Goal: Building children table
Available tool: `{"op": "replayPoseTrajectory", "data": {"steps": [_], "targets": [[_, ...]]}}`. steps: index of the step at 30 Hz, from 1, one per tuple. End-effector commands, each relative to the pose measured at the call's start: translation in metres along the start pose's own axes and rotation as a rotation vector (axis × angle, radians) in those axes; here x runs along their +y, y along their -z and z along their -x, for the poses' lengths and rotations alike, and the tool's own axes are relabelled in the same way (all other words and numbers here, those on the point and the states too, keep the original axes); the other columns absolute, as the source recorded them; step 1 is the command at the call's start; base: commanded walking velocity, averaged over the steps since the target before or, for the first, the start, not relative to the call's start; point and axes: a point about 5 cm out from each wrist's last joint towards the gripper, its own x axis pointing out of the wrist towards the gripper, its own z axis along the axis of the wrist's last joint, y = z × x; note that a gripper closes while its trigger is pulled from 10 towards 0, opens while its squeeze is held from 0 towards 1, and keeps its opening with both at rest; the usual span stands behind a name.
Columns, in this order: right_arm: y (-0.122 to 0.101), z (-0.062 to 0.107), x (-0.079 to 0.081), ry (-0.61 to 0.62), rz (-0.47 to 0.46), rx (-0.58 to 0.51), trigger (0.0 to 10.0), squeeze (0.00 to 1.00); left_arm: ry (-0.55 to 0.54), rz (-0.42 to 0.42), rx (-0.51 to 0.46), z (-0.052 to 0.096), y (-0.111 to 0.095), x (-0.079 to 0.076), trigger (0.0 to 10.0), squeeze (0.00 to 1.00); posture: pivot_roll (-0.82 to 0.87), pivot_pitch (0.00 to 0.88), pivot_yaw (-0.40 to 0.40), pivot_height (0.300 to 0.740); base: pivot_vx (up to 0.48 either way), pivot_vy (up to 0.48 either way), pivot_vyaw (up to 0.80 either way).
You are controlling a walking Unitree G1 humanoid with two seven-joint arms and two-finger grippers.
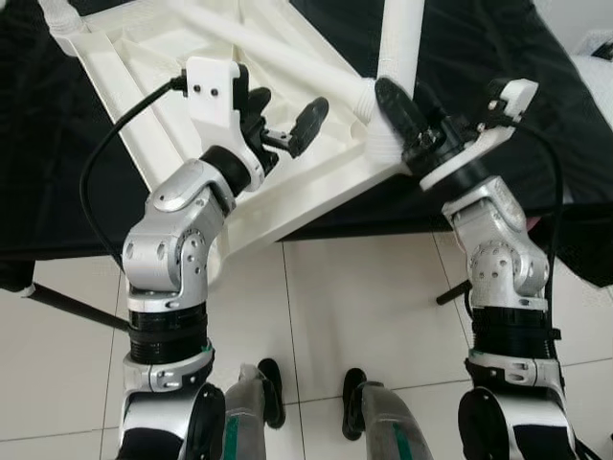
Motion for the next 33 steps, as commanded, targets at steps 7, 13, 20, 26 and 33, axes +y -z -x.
{"op": "replayPoseTrajectory", "data": {"steps": [7, 13, 20, 26, 33], "targets": [[0.008, 0.004, 0.004, -0.043, 0.021, 0.025, 10.0, 0.00, 0.103, 0.051, -0.041, -0.002, -0.014, -0.012, 10.0, 0.00, -0.06, 0.147, 0.001, 0.740, 0.000, 0.000, 0.00], [0.016, 0.007, 0.005, -0.082, 0.044, 0.066, 10.0, 0.00, 0.196, 0.097, -0.047, -0.005, -0.020, -0.022, 10.0, 0.00, -0.06, 0.147, 0.003, 0.740, 0.000, 0.000, 0.00], [0.017, 0.006, 0.008, -0.126, 0.054, 0.080, 10.0, 0.00, 0.253, 0.120, -0.022, -0.008, -0.019, -0.026, 10.0, 0.00, -0.06, 0.144, 0.008, 0.740, 0.000, 0.000, 0.00], [0.020, 0.008, 0.016, -0.198, 0.059, 0.097, 10.0, 0.00, 0.280, 0.139, 0.049, -0.012, -0.013, -0.027, 10.0, 0.00, -0.06, 0.144, 0.009, 0.740, 0.000, 0.000, 0.00], [0.020, 0.010, 0.023, -0.279, 0.051, 0.116, 10.0, 0.00, 0.269, 0.189, 0.124, -0.019, -0.011, -0.017, 10.0, 0.00, -0.06, 0.147, 0.012, 0.740, 0.000, 0.000, 0.00]]}}
